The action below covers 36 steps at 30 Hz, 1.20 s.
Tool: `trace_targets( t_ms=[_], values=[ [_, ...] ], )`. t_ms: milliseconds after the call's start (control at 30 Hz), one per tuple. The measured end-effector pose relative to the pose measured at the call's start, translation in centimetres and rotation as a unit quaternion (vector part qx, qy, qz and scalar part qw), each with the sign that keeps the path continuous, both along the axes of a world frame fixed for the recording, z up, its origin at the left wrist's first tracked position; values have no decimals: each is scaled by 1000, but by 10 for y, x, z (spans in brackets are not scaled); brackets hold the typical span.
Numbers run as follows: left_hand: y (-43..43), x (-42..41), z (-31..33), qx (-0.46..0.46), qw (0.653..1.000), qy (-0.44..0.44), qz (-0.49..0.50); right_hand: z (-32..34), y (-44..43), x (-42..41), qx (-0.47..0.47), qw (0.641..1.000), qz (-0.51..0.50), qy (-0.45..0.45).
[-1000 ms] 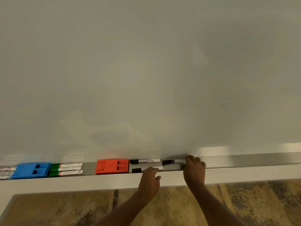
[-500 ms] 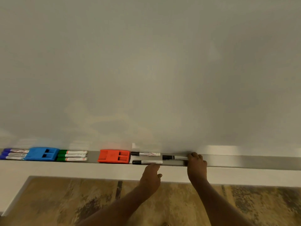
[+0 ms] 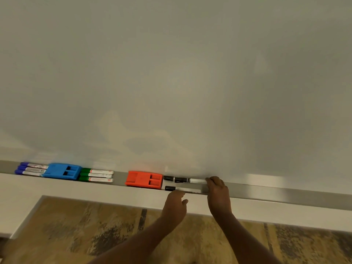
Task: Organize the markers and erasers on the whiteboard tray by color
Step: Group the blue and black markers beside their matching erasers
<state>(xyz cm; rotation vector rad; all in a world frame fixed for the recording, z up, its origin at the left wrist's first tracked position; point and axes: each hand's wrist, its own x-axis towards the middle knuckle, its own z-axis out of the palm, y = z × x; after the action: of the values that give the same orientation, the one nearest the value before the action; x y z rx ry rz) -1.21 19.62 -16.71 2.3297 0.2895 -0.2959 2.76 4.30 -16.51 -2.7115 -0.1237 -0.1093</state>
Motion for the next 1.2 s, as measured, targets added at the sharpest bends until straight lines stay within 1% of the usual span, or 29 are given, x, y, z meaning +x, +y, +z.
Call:
trace_targets(
  t_ms=[167, 267, 500, 667, 833, 1200],
  values=[
    [20, 8, 7, -6, 998, -59, 36, -3, 25, 2, -26, 999, 10, 25],
    [33, 12, 9, -16, 996, -75, 50, -4, 35, 2, -37, 999, 4, 36],
    [51, 17, 6, -16, 998, -48, 40, -5, 49, -1, -45, 997, -8, 58],
    [59, 20, 3, -7, 999, -50, 15, -5, 55, -2, -48, 996, -18, 67],
    [64, 21, 3, -4, 999, -33, 0, -4, 60, -4, -53, 995, -21, 77],
    [72, 16, 3, -4, 999, -32, -7, 0, 62, -5, -71, 994, -21, 84]
  ],
)
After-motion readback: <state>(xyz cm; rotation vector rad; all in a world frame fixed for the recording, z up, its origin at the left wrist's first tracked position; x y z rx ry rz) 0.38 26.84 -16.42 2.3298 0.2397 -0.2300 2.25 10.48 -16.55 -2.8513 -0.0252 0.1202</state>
